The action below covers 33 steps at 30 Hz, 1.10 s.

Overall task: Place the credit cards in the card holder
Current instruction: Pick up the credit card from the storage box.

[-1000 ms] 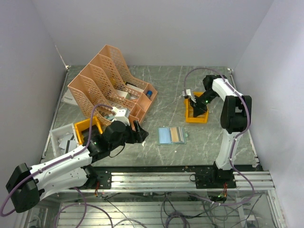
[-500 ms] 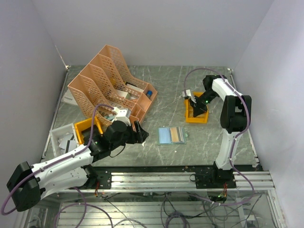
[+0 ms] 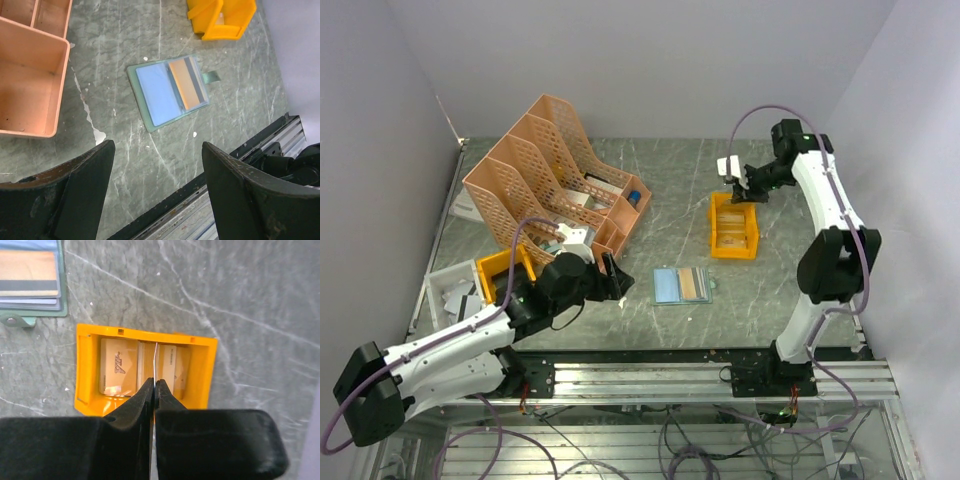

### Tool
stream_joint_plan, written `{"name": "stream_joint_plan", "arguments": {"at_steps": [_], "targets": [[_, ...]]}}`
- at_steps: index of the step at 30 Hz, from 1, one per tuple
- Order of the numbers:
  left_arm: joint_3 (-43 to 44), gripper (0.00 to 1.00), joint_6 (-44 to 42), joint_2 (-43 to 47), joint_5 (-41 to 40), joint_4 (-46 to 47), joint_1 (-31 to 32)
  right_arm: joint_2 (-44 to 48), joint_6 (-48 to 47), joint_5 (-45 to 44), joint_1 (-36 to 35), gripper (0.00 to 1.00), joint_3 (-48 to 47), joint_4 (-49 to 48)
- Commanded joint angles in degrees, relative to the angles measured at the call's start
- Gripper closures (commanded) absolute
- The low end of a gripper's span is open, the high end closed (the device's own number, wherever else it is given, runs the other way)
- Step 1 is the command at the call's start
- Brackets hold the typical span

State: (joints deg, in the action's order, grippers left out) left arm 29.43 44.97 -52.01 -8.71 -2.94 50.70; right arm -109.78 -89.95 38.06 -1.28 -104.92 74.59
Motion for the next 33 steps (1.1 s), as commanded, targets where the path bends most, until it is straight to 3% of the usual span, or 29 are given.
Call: {"name": "stream_joint_plan", "arguments": {"at_steps": [1, 5, 8, 15, 21, 25, 30, 33], "targets": [[0.6, 0.19, -1.4, 3.3, -0.4, 2.2, -0.4, 9.3, -15.3, 6.6, 1.3, 1.00, 4.0, 2.9], [-0.8, 0.19, -2.9, 7.4, -1.4, 4.9, -0.4, 21.3, -29.7, 14.6, 1.3, 1.00, 16.4, -2.8], [-1.8, 0.20, -4.4, 10.2, -1.3, 7.4, -0.4, 23.1, -43.7, 19.7, 1.4, 1.00, 17.9, 4.3], [-4.4, 0.21, -11.0, 16.6, 1.9, 14.6, -0.4, 29.0, -54.6, 15.3, -0.1, 1.00, 21.9, 3.7], [-10.2, 0.20, -14.6, 18.8, 5.1, 28.8, -0.3, 35.5, -61.9, 19.0, -0.1, 1.00, 24.1, 3.9], [-12.6, 0.18, -16.4, 17.9, 5.7, 35.3, -0.4, 37.5, -62.4, 22.6, -0.1, 1.00, 25.7, 4.4], [-11.3, 0.18, -18.5, 13.7, 8.7, 36.8, -0.3, 37.6, -59.0, 24.3, -0.1, 1.00, 25.4, 4.4], [-11.2, 0.18, -17.2, 10.7, 10.4, 38.9, -0.4, 37.7, -52.9, 26.1, -0.1, 1.00, 25.1, 4.1]]}}
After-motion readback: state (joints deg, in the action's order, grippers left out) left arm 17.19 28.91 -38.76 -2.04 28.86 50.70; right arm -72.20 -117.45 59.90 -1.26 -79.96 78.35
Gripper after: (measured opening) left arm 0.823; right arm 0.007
